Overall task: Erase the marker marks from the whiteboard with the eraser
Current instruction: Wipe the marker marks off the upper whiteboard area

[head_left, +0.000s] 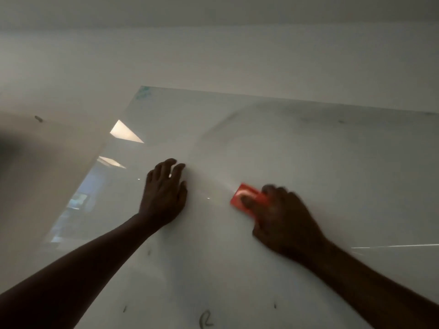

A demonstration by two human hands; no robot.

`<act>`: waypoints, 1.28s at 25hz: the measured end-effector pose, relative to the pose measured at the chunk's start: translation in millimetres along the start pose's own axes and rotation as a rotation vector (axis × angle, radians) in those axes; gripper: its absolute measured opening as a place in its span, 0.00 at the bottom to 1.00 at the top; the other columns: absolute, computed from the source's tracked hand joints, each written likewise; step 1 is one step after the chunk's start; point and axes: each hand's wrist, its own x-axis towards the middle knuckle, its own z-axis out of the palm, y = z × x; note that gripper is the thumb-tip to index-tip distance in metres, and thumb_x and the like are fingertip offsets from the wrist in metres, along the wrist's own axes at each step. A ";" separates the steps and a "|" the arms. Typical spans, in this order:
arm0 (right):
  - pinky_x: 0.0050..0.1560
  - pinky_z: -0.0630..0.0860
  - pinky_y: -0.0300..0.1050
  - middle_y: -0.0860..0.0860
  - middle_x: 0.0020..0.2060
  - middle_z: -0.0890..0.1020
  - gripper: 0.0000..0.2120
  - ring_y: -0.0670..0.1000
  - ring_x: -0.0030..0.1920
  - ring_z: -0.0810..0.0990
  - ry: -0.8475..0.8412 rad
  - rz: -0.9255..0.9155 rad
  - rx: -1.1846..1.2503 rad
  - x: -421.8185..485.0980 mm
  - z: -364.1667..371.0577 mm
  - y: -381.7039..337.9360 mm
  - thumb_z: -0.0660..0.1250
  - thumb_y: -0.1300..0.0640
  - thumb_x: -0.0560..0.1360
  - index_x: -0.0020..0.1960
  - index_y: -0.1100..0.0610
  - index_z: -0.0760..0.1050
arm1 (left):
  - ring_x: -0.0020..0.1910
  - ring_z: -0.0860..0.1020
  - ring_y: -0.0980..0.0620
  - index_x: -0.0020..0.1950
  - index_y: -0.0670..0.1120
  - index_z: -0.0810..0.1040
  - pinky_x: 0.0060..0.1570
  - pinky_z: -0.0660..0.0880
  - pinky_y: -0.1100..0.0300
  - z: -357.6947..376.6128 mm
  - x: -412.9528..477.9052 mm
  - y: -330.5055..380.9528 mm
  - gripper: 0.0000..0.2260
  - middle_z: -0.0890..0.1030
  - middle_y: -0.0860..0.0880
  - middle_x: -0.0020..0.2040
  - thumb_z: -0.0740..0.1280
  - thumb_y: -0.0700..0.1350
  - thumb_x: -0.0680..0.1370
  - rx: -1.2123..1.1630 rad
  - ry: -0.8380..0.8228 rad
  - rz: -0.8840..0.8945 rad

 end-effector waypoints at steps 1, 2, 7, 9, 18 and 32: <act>0.47 0.77 0.54 0.62 0.55 0.77 0.30 0.64 0.48 0.77 0.020 0.165 -0.014 7.3 -11.8 30.6 0.68 0.49 0.70 0.72 0.50 0.73 | 0.66 0.72 0.37 0.69 0.40 0.75 0.63 0.69 0.45 5.8 15.8 26.9 0.21 0.74 0.39 0.68 0.60 0.48 0.79 -0.044 0.013 0.071; 0.48 0.76 0.54 0.62 0.55 0.76 0.30 0.64 0.49 0.76 0.043 0.338 -0.021 12.3 -18.0 47.8 0.68 0.50 0.71 0.73 0.50 0.71 | 0.66 0.72 0.39 0.69 0.41 0.76 0.63 0.69 0.46 11.8 28.9 54.0 0.20 0.74 0.40 0.68 0.61 0.47 0.80 -0.088 0.023 0.131; 0.45 0.73 0.51 0.60 0.56 0.75 0.30 0.61 0.47 0.74 0.011 0.107 -0.015 -16.3 -4.4 31.7 0.63 0.46 0.72 0.73 0.49 0.70 | 0.66 0.73 0.40 0.67 0.43 0.76 0.62 0.69 0.47 34.8 54.6 126.9 0.19 0.75 0.42 0.67 0.61 0.48 0.79 -0.182 0.029 0.245; 0.46 0.73 0.52 0.60 0.56 0.75 0.30 0.60 0.48 0.74 0.005 -0.015 -0.084 -6.4 -12.0 83.4 0.63 0.45 0.72 0.74 0.46 0.68 | 0.66 0.73 0.40 0.68 0.44 0.76 0.61 0.68 0.49 41.2 55.7 123.3 0.19 0.75 0.43 0.67 0.61 0.47 0.79 -0.181 0.057 0.265; 0.56 0.72 0.54 0.62 0.63 0.71 0.27 0.64 0.57 0.73 0.142 0.552 -0.111 80.3 -7.9 124.0 0.62 0.48 0.74 0.73 0.51 0.69 | 0.66 0.72 0.41 0.68 0.43 0.76 0.63 0.70 0.47 42.5 57.0 126.9 0.21 0.75 0.43 0.68 0.56 0.50 0.79 -0.187 0.052 0.256; 0.58 0.71 0.55 0.60 0.64 0.70 0.28 0.63 0.60 0.72 0.057 0.407 -0.130 111.7 -10.3 150.5 0.62 0.46 0.76 0.76 0.46 0.65 | 0.68 0.73 0.42 0.69 0.42 0.76 0.66 0.70 0.47 40.5 54.6 128.1 0.22 0.75 0.43 0.69 0.55 0.51 0.80 -0.188 0.046 0.243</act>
